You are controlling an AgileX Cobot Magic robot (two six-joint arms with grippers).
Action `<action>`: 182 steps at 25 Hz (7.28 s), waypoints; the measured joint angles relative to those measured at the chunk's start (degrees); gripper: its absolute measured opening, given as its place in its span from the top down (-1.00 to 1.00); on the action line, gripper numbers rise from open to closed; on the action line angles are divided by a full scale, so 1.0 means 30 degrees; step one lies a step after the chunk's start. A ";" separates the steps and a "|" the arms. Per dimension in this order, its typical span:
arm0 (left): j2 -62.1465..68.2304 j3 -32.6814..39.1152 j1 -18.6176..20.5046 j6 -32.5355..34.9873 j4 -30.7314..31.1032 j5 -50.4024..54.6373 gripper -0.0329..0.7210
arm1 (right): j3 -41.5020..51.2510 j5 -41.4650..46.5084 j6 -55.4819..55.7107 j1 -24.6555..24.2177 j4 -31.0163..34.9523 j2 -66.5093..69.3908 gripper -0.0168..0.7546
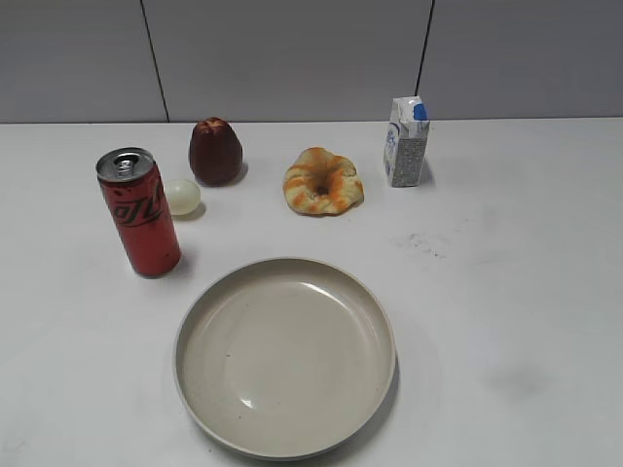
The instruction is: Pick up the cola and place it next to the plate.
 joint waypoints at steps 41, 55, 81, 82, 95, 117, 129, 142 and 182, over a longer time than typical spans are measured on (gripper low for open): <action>0.0000 0.0000 0.0000 0.0000 0.0000 0.0000 0.28 | -2.9681 0.4380 -0.1095 1.5112 0.0886 2.9747 -0.75; 0.0000 0.0000 0.0000 0.0000 0.0000 0.0000 0.28 | -2.9740 0.3712 -0.1157 1.5112 0.0810 3.1229 -0.63; 0.0000 0.0000 0.0000 0.0000 0.0000 0.0000 0.28 | -2.4939 0.9497 -0.1272 1.0893 -0.0143 2.0240 -0.36; 0.0000 0.0000 0.0000 0.0000 0.0000 0.0000 0.28 | -2.3942 0.9693 -0.1255 1.0486 -0.0407 1.9291 -0.36; 0.0000 0.0000 0.0000 0.0000 0.0000 0.0000 0.28 | -0.5324 0.1426 0.1527 0.8840 -0.2308 0.9134 -0.36; 0.0000 0.0000 0.0000 0.0000 0.0000 0.0000 0.28 | 0.0940 -0.8193 0.2013 0.8840 -0.1653 1.0989 -0.36; 0.0000 0.0000 0.0000 0.0000 0.0000 0.0000 0.28 | 0.0940 -0.8276 0.2047 0.8859 -0.1653 1.0994 -0.60; 0.0000 0.0000 0.0000 0.0000 0.0000 0.0000 0.28 | -0.5702 -0.1254 0.2071 0.8859 -0.2475 1.0361 -0.72; 0.0000 0.0000 0.0000 0.0000 0.0000 0.0000 0.28 | 0.1629 1.2854 0.0192 0.8859 -0.0032 -0.9670 -0.56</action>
